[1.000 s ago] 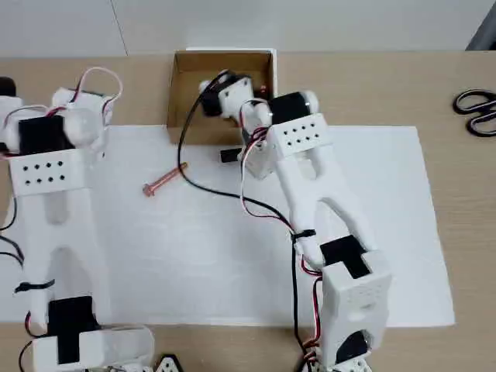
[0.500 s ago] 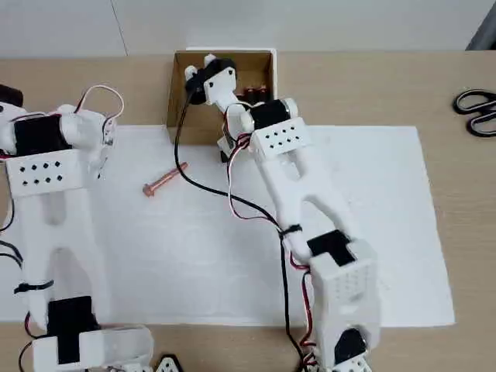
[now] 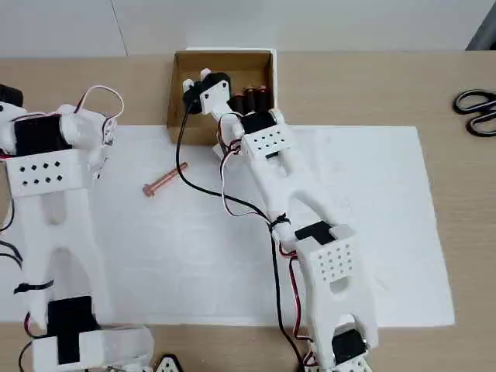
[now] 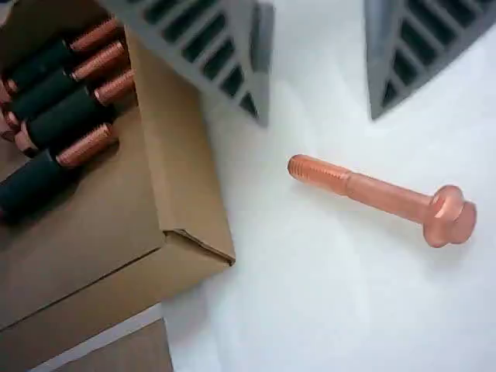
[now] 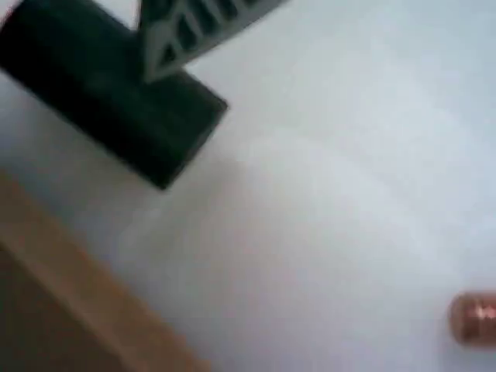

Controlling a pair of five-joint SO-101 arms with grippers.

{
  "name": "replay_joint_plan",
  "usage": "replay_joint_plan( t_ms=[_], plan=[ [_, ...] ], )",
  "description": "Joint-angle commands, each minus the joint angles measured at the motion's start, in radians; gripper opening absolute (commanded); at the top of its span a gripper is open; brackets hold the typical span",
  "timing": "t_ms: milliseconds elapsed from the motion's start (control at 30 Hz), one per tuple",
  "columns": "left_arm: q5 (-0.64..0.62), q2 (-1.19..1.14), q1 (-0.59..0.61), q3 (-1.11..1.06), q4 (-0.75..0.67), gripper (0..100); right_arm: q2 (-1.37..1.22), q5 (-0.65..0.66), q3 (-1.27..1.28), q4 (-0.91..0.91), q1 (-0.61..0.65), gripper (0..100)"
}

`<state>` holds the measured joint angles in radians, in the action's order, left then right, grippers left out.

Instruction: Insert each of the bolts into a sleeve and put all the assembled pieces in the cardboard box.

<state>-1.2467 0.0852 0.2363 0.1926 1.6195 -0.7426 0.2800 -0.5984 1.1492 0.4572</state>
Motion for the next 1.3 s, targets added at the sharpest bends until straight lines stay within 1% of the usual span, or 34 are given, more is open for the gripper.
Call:
replay_joint_plan(
  t_ms=[0, 167, 367, 600, 633, 700, 800, 833, 933, 1067, 1267],
  plan=[
    [0.005, 0.018, 0.006, 0.044, 0.006, 8, -0.035, -0.011, -0.074, 0.012, 0.004, 17.4],
    [0.005, 0.018, 0.006, 0.044, 0.006, 8, -0.094, -0.011, -0.123, 0.053, 0.016, 22.3],
    [0.005, 0.018, 0.006, 0.044, 0.006, 8, -0.136, -0.011, -0.138, 0.165, 0.024, 22.4],
    [0.005, 0.018, 0.006, 0.044, 0.006, 8, -0.143, -0.011, -0.138, 0.203, 0.025, 22.1],
    [0.005, 0.018, 0.006, 0.044, 0.006, 8, -0.143, -0.011, -0.138, 0.203, 0.025, 21.4],
    [0.005, 0.018, 0.006, 0.044, 0.006, 8, -0.143, -0.011, -0.138, 0.197, 0.024, 16.0],
    [0.005, 0.018, 0.006, 0.044, 0.006, 8, -0.143, -0.012, -0.138, 0.196, 0.030, 2.9],
    [0.005, 0.018, 0.006, 0.044, 0.006, 8, -0.143, -0.012, -0.138, 0.196, 0.033, 0.0],
    [0.005, 0.018, 0.006, 0.044, 0.006, 8, -0.134, -0.012, -0.138, 0.203, 0.036, 3.6],
    [0.006, 0.018, 0.006, 0.044, 0.006, 8, -0.133, -0.012, -0.150, 0.219, 0.036, 0.6],
    [0.006, 0.018, 0.006, 0.044, 0.006, 8, -0.133, -0.012, -0.212, 0.317, 0.036, 0.5]
  ],
)
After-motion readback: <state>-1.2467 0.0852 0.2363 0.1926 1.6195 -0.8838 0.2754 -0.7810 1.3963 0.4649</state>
